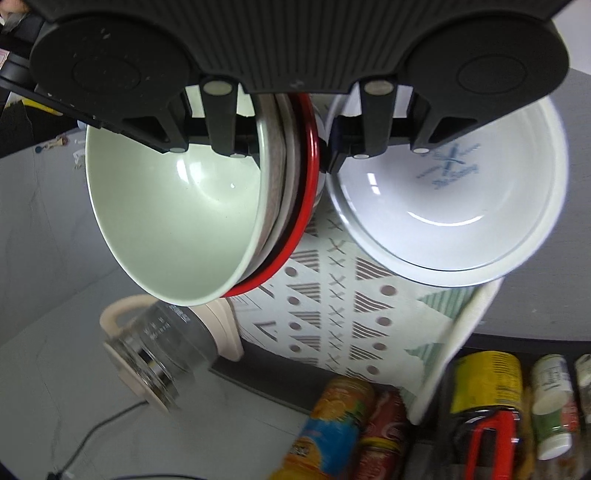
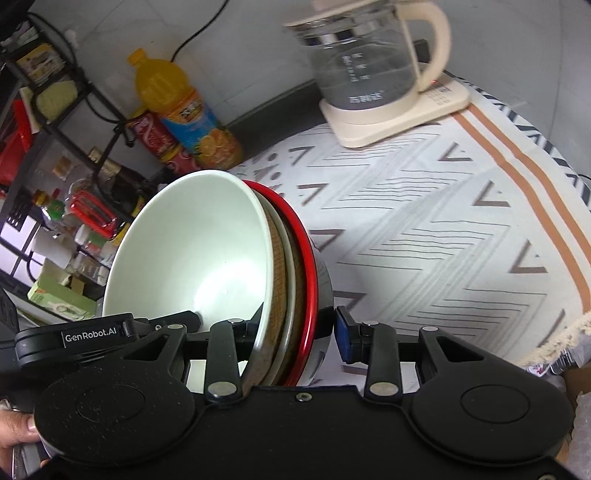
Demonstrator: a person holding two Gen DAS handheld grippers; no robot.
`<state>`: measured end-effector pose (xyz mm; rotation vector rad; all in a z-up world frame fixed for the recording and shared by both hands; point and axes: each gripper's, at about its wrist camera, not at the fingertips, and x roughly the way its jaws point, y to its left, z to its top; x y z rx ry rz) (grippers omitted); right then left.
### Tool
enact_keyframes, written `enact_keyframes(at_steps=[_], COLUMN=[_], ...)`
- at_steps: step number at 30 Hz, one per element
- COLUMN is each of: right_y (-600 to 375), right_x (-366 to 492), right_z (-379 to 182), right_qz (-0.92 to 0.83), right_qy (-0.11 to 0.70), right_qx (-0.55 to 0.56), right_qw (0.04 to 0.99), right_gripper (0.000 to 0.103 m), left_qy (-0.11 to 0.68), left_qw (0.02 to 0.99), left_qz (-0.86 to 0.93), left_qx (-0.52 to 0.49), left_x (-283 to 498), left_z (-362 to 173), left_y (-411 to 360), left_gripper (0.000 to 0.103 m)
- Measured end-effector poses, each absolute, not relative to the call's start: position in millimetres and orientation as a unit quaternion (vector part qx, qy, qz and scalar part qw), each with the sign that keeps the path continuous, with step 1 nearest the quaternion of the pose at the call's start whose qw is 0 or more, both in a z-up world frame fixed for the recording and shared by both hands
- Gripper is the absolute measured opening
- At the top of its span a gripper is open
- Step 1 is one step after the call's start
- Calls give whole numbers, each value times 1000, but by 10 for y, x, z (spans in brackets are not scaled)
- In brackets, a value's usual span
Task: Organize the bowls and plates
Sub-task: 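Carry the bowl stack over the plate stack and lower it on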
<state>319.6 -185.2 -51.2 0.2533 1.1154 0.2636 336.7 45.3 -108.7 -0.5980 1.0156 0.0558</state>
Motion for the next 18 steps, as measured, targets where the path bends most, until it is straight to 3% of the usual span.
enact_keyframes(at_steps=[18], right_y=[-1082], right_x=[3268], right_z=[-529], right_qz=[187], right_qy=[540], right_qx=[81], right_qw=[817], right_gripper=[35], left_qy=[455], left_qw=[823], left_qz=[98], left_qx=[-325], left_x=[2980], left_z=[-1041], left_y=[1137], left_gripper=[29])
